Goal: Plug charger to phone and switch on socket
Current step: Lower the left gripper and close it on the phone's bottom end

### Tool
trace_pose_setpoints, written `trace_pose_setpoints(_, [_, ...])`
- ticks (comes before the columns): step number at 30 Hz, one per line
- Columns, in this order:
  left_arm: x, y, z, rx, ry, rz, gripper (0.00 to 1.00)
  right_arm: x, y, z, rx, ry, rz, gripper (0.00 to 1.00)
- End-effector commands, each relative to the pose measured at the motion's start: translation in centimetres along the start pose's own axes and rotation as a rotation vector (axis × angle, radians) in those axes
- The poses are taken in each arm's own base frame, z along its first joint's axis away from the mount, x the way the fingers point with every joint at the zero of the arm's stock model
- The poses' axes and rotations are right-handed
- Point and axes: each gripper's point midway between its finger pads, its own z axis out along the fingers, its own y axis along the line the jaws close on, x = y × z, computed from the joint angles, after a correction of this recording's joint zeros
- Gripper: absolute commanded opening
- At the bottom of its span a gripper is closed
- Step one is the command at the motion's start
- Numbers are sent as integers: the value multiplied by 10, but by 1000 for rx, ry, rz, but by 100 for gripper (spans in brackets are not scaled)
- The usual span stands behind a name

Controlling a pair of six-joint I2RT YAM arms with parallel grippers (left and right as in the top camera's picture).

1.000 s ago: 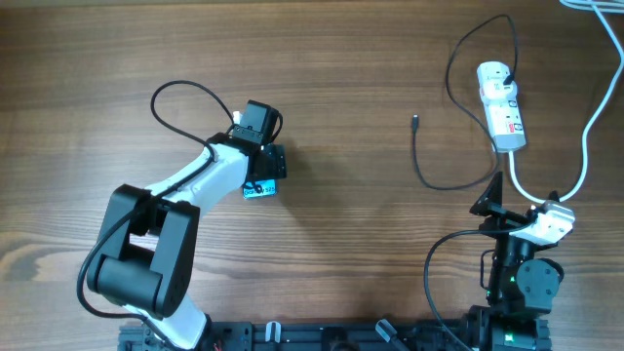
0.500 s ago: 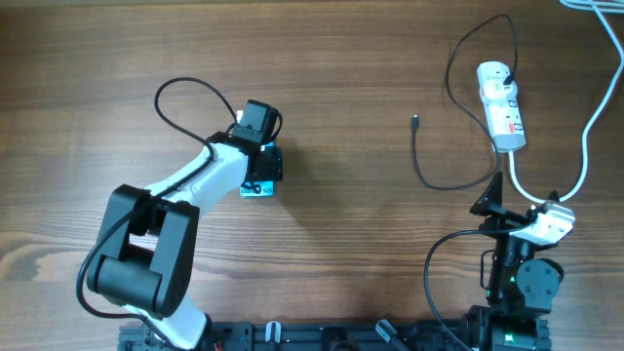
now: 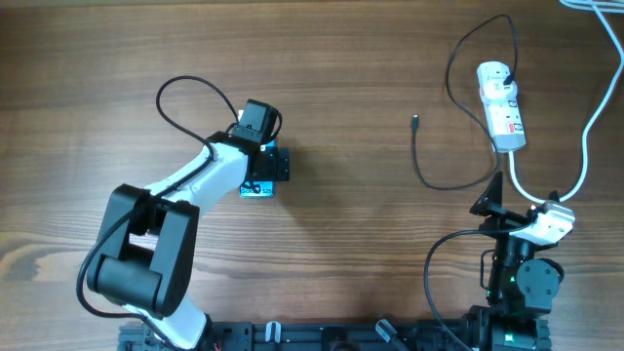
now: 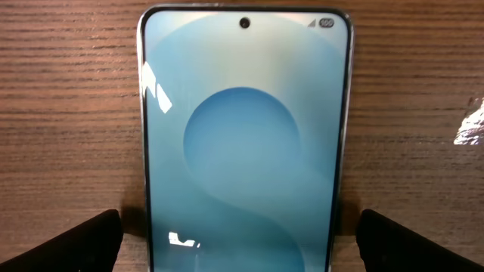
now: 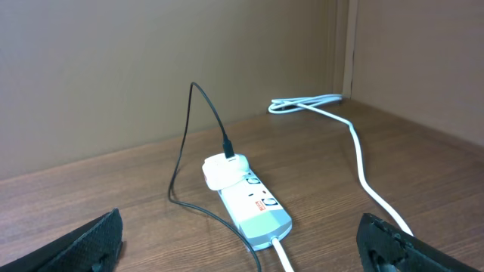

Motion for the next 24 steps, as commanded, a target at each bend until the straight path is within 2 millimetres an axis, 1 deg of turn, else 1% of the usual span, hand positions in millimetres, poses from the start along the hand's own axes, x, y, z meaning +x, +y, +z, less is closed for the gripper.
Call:
trace_pose_setpoints(1, [20, 3, 17, -21, 64, 37, 100, -1, 2, 0, -13, -2, -13, 100])
trace_pose_setpoints(4, [23, 4, 19, -24, 72, 38, 99, -1, 2, 0, -13, -2, -13, 100])
trace_pose_setpoints(7, [30, 6, 21, -28, 86, 40, 93, -1, 2, 0, -13, -2, -14, 100])
trace_pose_setpoints(11, [39, 9, 26, -30, 92, 41, 78, -1, 2, 0, -13, -2, -13, 100])
trace_pose_setpoints(13, [42, 10, 27, -32, 97, 41, 73, 0, 2, 0, -13, -2, -13, 100])
trace_pose_setpoints(14, [43, 10, 27, -32, 98, 41, 69, 0, 2, 0, -13, -2, -13, 100])
trace_pose_setpoints(17, [43, 10, 27, -32, 98, 41, 62, -1, 2, 0, -13, -2, -13, 100])
trace_pose_setpoints(22, [42, 10, 27, -32, 98, 41, 61, -1, 2, 0, -13, -2, -13, 100])
trace_pose_setpoints(24, [41, 10, 26, -31, 94, 41, 58, -1, 2, 0, -13, -2, -14, 100])
